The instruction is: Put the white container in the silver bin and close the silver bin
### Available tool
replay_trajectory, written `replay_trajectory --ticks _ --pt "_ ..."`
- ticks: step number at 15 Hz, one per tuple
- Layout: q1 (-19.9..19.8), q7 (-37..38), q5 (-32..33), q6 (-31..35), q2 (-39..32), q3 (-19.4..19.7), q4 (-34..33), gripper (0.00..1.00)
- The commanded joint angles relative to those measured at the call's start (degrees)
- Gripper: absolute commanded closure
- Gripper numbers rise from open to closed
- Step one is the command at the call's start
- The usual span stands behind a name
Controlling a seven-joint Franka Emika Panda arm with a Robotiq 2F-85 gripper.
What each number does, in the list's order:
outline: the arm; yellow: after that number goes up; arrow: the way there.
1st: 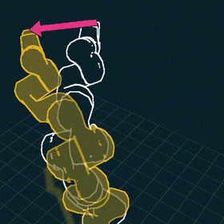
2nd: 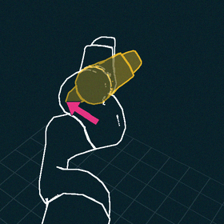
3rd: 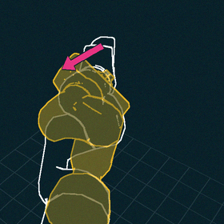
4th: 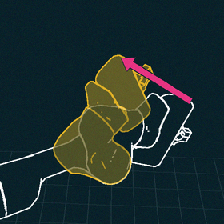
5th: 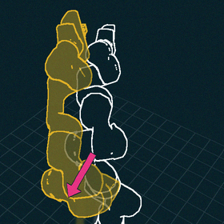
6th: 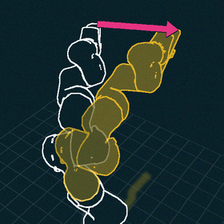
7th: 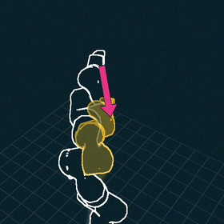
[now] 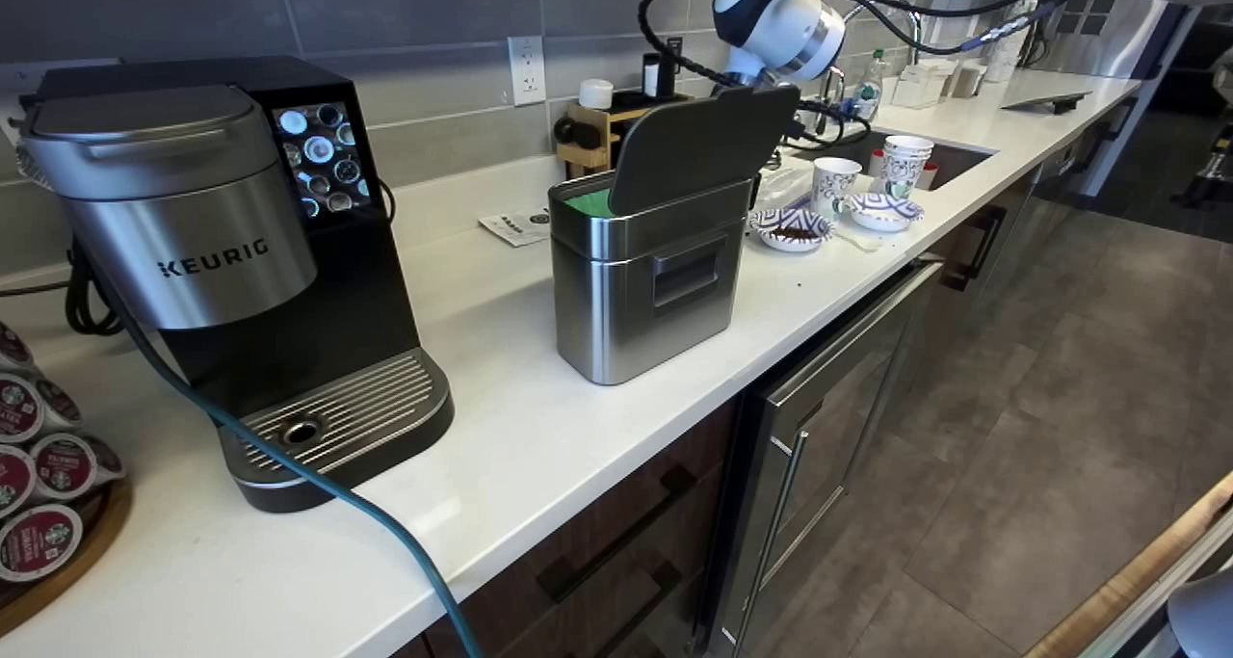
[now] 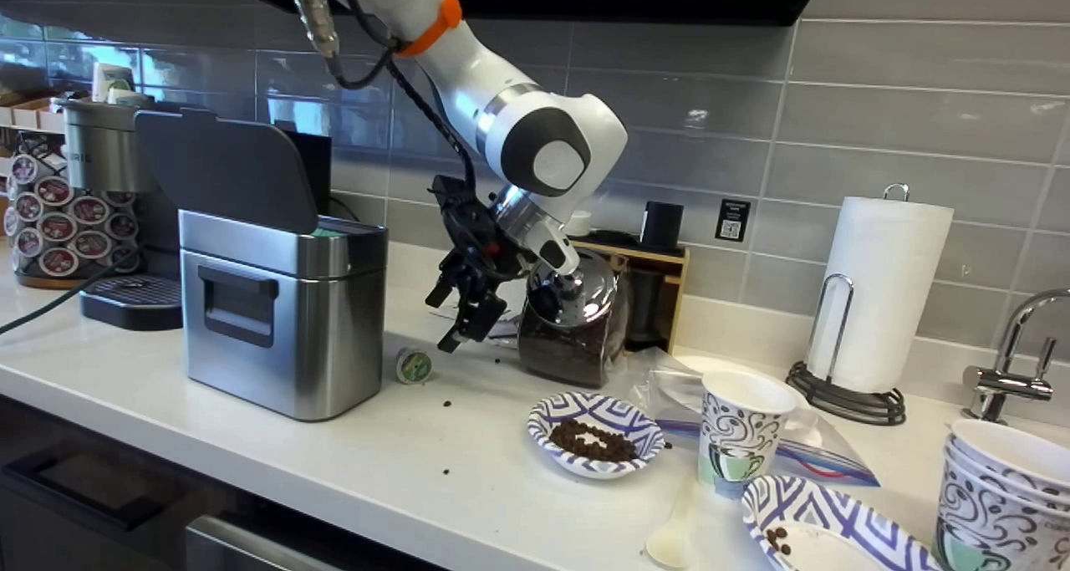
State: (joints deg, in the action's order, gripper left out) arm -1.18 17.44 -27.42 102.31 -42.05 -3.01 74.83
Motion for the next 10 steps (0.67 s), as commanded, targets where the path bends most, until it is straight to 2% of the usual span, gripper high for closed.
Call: replay_trajectory --ticks 1,10 --pt "1.1 2.0 0.6 -1.2 -4.1 -0.6 -5.1 0.0" --pt "2.9 2.5 2.7 -4.0 -8.5 -0.6 -10.2 0.0"
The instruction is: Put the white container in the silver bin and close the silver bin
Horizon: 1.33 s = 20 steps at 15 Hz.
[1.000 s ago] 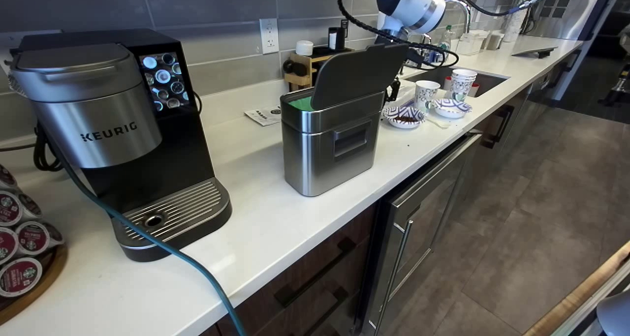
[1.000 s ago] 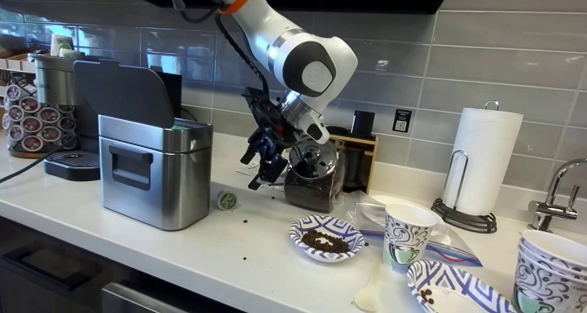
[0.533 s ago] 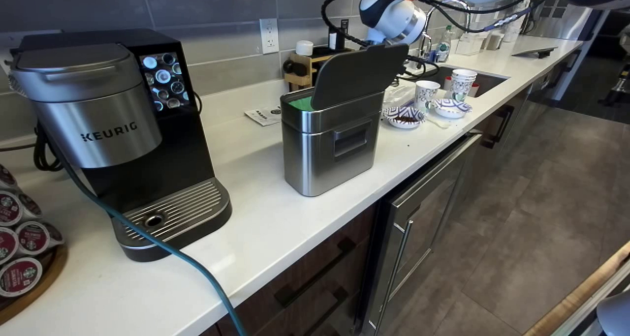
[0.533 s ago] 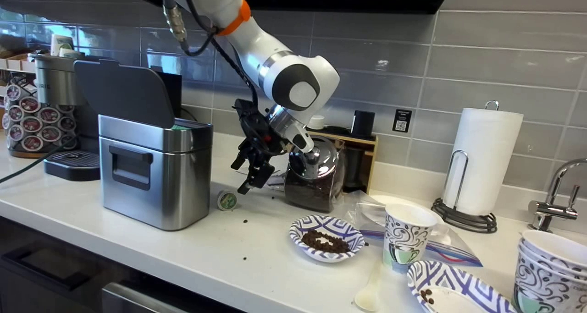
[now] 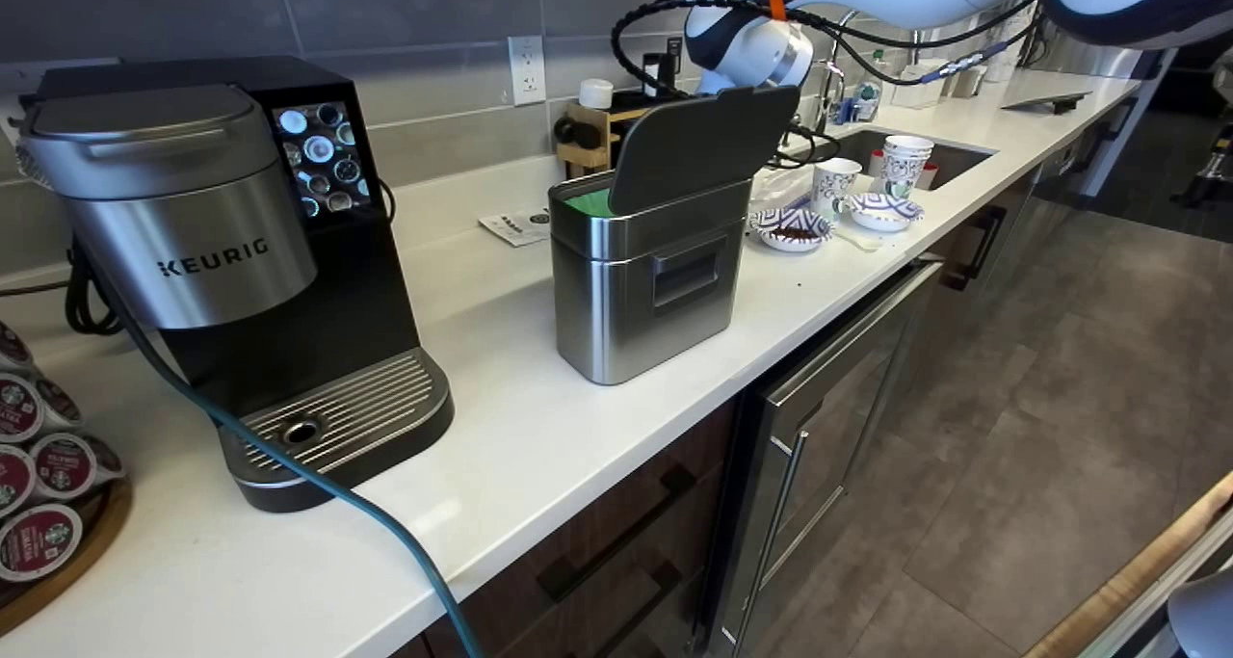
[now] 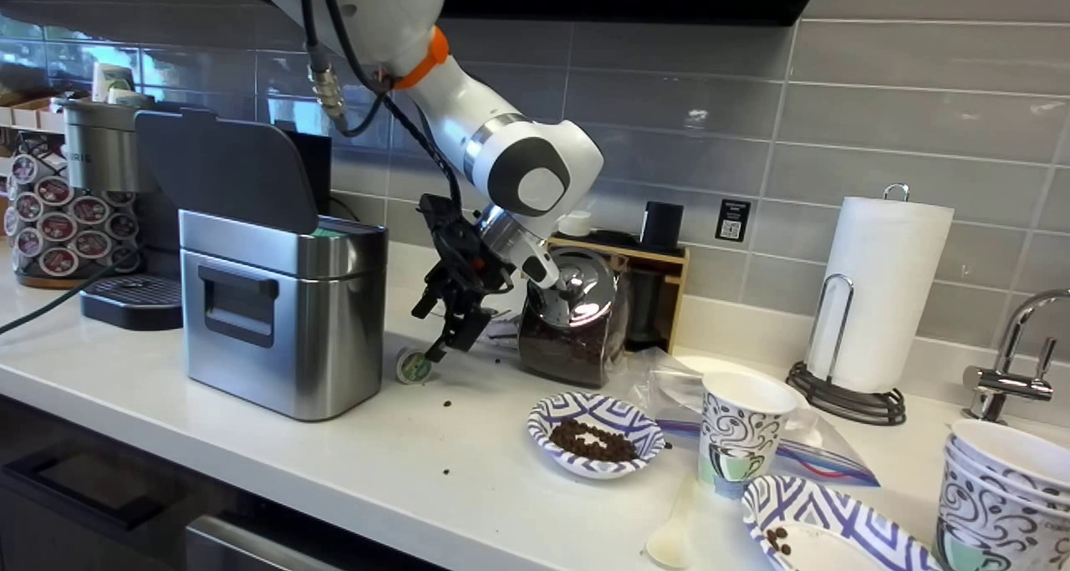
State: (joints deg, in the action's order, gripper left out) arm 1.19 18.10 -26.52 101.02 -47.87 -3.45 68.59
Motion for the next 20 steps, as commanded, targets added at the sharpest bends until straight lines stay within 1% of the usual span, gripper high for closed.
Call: replay_trajectory --ticks 1,5,14,16,17,18,19,20 --pt "0.7 2.1 2.1 -3.2 -2.9 -0.2 -4.4 0.0" --pt "1.6 2.7 3.7 -4.5 -4.4 0.0 -6.3 0.0" --pt "3.5 4.0 7.6 -3.8 -6.2 0.3 -8.1 0.0" --pt "3.8 4.1 8.2 -3.7 -6.3 0.4 -8.2 0.05" --pt "3.9 4.2 8.5 -3.5 -6.3 0.5 -8.2 0.04" --pt "4.0 4.3 8.8 -3.5 -6.2 0.5 -8.1 0.06" --pt "4.1 4.3 9.0 -3.4 -6.2 0.5 -8.0 0.04" --pt "4.1 4.3 9.1 -3.3 -6.2 0.5 -7.9 0.05"
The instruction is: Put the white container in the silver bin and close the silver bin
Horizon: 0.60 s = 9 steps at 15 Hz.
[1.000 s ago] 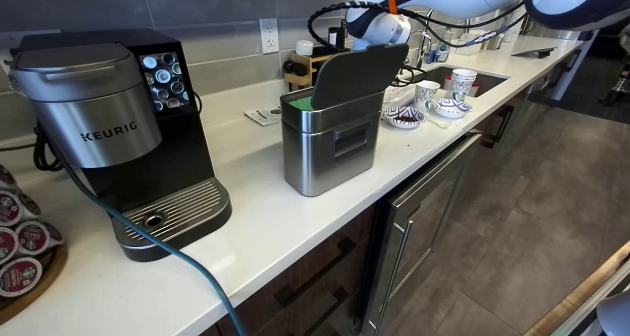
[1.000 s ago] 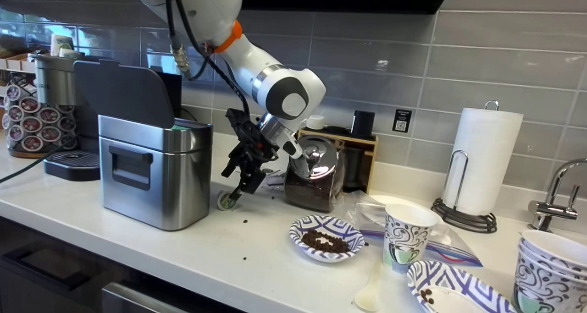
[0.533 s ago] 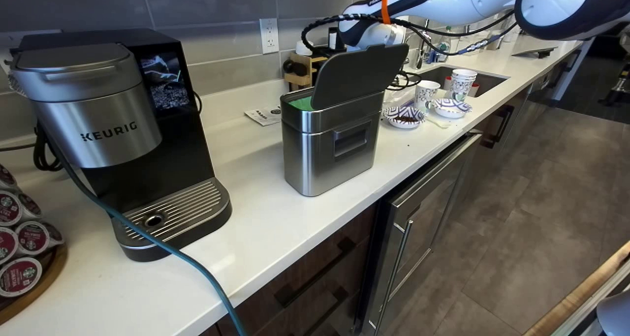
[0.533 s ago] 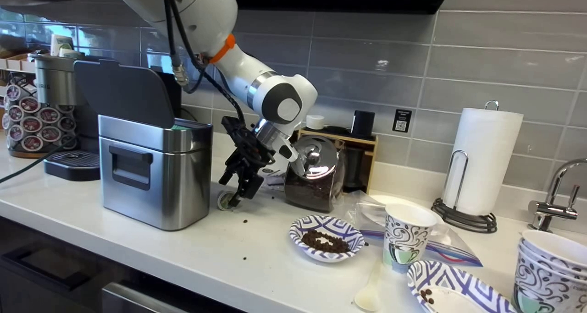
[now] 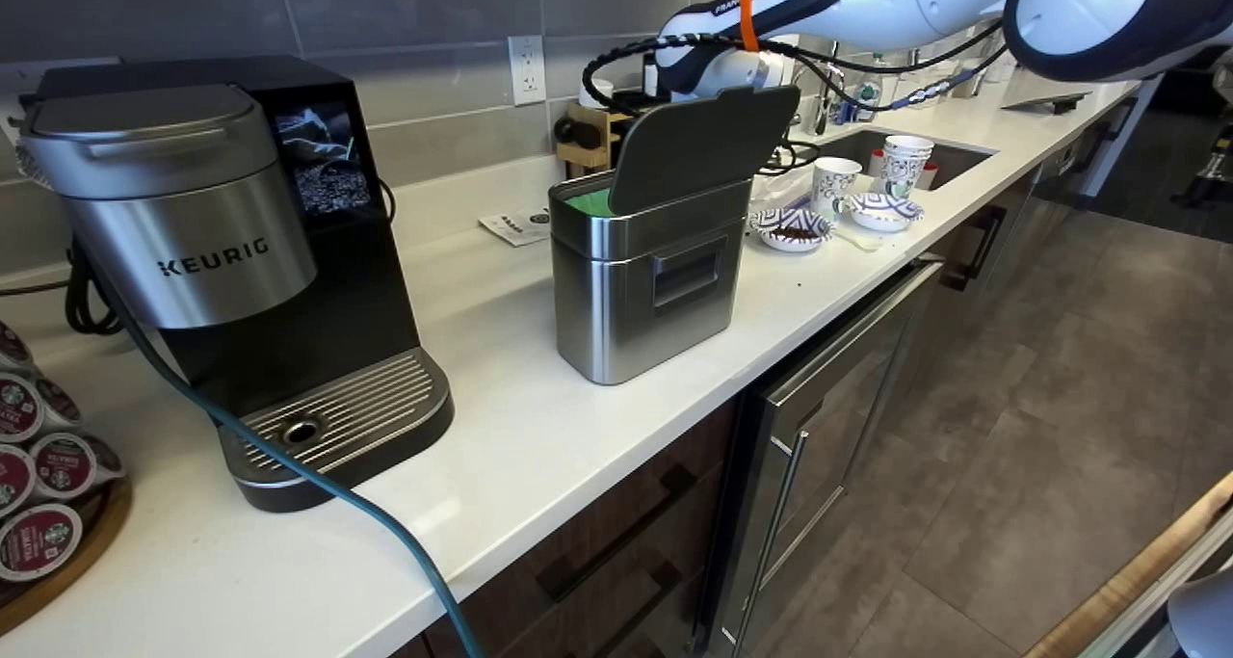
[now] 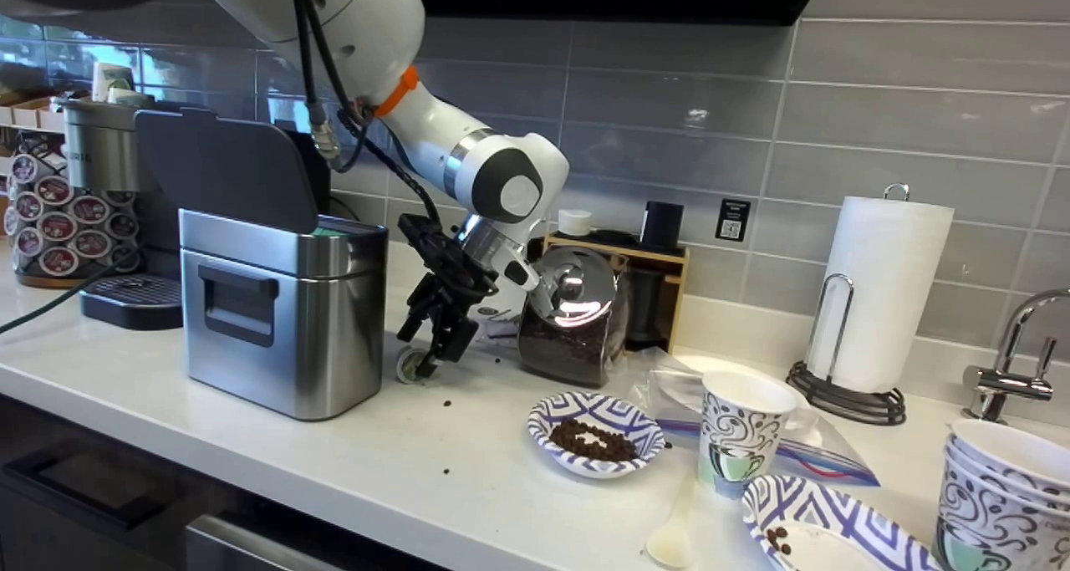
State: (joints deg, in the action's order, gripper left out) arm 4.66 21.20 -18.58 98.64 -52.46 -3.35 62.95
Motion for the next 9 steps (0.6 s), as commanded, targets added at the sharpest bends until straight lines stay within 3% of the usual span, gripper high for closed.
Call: replay_trajectory --ticks 1,4,5,6,7,9 --pt "0.7 1.2 1.3 -0.9 -1.5 0.4 -2.2 0.05" --pt "0.9 1.3 1.7 -1.0 -1.6 0.4 -2.1 0.12" --pt "1.0 1.2 1.8 -1.0 -1.5 0.4 -2.0 0.2" --pt "1.1 1.2 2.0 -0.9 -1.5 0.4 -2.0 0.36" --pt "1.1 1.2 2.1 -0.8 -1.5 0.5 -1.9 0.37" --pt "1.1 1.3 2.3 -0.8 -1.5 0.6 -1.9 0.54"
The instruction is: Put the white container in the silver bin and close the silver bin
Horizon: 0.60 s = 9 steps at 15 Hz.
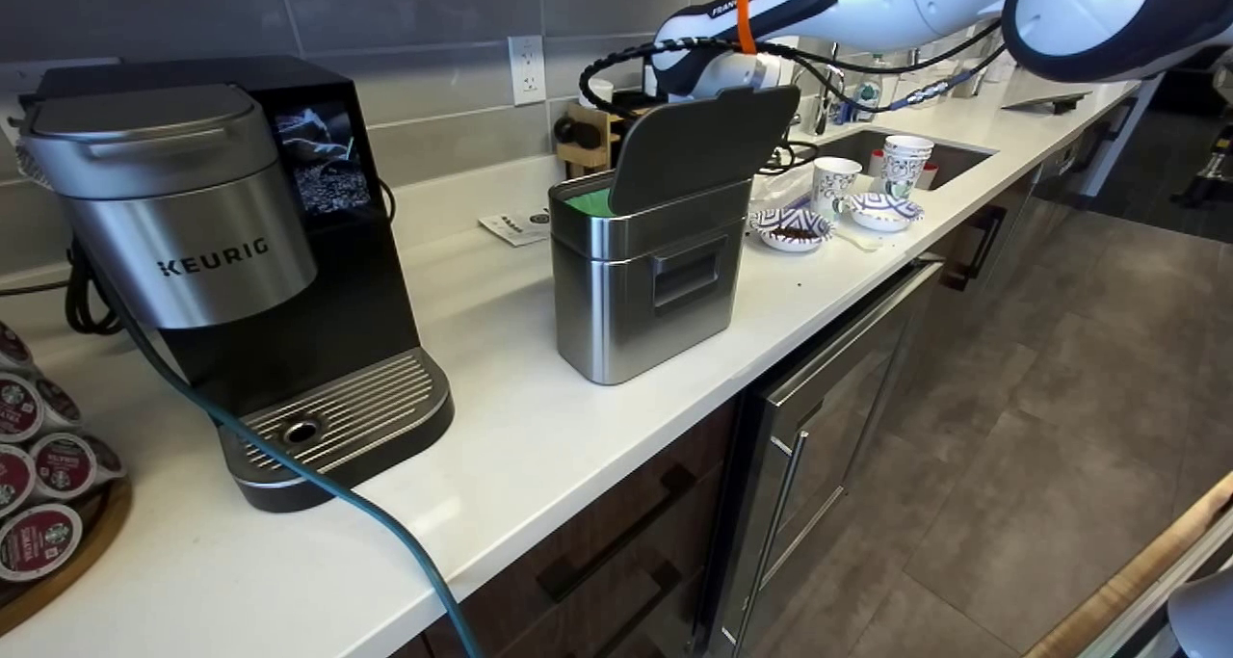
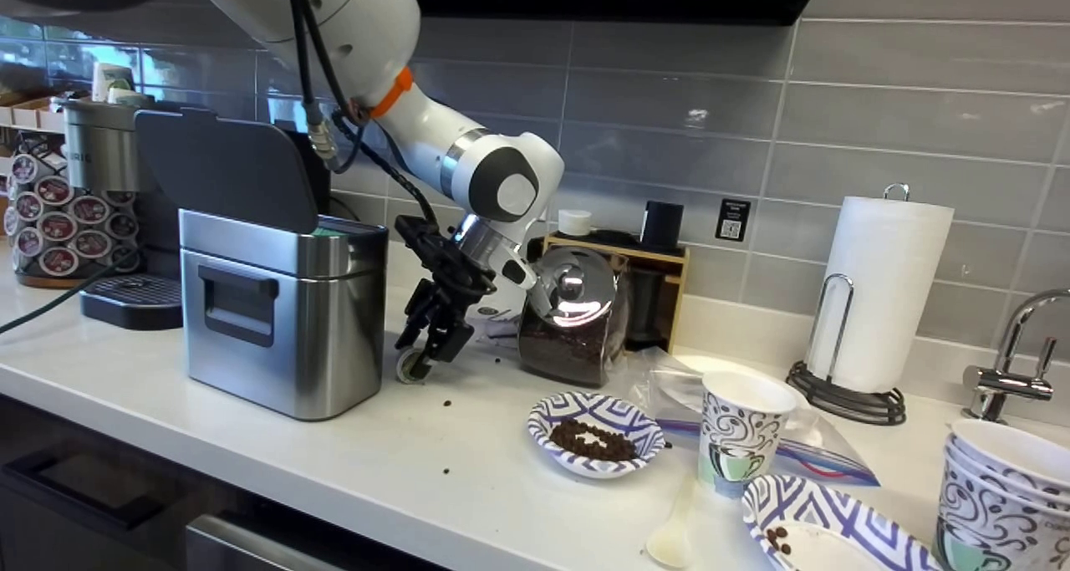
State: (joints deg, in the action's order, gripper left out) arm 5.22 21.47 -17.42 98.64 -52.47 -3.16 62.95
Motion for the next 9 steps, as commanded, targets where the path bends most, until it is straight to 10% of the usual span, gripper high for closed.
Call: replay_trajectory --ticks 1,9 --pt "0.6 1.1 1.2 -0.8 -1.4 0.4 -1.8 0.62" --pt "0.6 5.0 1.2 -2.2 0.8 1.3 -0.3 0.76"
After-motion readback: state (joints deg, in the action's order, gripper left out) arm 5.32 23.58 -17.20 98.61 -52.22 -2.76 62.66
